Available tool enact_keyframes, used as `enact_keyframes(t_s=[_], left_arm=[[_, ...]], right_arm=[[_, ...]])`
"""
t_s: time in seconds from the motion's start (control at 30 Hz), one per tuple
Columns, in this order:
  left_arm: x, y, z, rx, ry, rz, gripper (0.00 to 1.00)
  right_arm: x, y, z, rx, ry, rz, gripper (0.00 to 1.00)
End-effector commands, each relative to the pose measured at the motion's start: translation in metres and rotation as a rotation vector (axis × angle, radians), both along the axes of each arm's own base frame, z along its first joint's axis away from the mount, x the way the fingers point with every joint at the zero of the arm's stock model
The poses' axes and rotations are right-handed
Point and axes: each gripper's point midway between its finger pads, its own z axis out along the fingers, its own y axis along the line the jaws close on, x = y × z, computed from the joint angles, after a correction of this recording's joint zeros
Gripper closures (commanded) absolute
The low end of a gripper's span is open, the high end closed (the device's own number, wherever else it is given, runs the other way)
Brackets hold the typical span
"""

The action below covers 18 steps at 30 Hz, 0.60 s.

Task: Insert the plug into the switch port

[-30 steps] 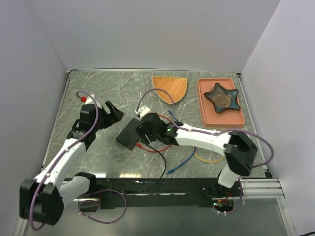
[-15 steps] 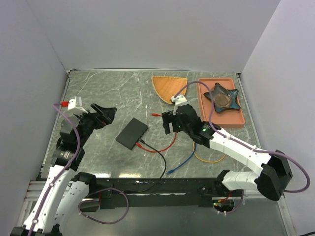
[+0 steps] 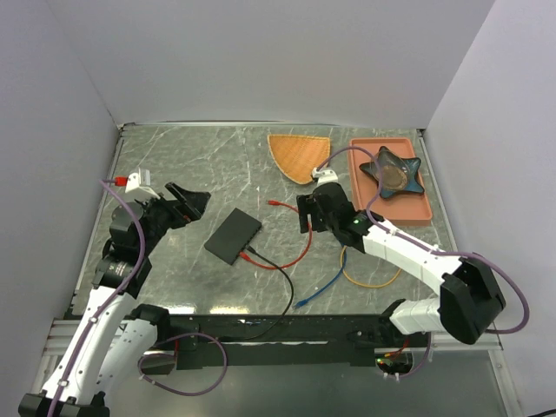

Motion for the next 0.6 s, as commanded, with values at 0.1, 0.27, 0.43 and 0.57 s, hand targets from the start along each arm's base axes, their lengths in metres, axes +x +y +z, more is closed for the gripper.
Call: enact_keyframes(t_s=[0.1, 0.27, 0.43, 0.57], left_arm=[[0.001, -0.004, 0.012, -0.007, -0.022, -0.02, 0.04], [0.004, -0.005, 0.008, -0.001, -0.012, -0.026, 0.04], [0.006, -0.011, 0.002, -0.021, -0.011, -0.049, 0.04], [0.007, -0.011, 0.003, -0.014, -0.011, -0.052, 0.04]], right_arm=[[0.003, -0.036, -0.02, 0.018, 0.065, -0.207, 0.23], [-0.001, -0.062, -0.035, 0.067, 0.111, -0.318, 0.31], [-0.005, -0.091, -0.06, 0.078, 0.215, -0.442, 0.32], [-0.007, -0.11, -0.075, 0.074, 0.275, -0.526, 0.34]])
